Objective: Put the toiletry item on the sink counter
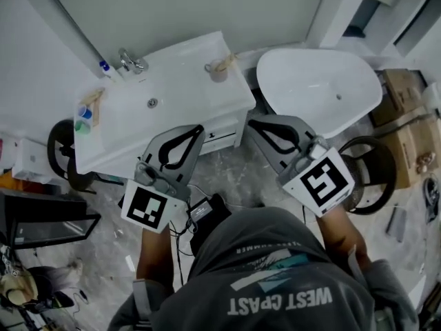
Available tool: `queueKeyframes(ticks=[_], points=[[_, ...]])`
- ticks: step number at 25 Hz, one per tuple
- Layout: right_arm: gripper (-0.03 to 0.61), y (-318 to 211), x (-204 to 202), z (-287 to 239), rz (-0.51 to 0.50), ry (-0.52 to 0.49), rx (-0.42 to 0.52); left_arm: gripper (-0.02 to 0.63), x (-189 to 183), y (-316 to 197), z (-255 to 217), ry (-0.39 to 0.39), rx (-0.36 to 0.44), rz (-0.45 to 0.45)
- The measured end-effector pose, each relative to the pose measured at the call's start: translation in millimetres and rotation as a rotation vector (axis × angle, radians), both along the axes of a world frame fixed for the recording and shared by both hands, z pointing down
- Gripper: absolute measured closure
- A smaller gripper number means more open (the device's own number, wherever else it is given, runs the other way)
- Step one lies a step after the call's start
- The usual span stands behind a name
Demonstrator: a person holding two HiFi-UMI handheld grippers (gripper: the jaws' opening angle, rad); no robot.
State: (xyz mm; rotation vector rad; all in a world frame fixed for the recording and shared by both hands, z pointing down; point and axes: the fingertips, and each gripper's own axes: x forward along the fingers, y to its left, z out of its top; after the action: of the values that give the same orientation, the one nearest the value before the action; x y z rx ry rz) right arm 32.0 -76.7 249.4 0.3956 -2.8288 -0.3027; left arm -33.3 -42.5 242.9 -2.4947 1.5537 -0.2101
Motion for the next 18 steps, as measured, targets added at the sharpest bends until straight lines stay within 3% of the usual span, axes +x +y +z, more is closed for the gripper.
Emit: queueKeyframes(ticks=[6, 18], points=[[0.551, 5.2, 43.0, 10.0, -0.005, -0.002, -0.037, 0.612, 44.0, 3.0, 7.9, -0.003, -0.036, -0.006], [0.551, 8.9, 83.9, 18.4, -0.014, -0.015, -0.054, 0.612, 81.4, 13.5, 15.2, -0.031, -0.066, -0.027]])
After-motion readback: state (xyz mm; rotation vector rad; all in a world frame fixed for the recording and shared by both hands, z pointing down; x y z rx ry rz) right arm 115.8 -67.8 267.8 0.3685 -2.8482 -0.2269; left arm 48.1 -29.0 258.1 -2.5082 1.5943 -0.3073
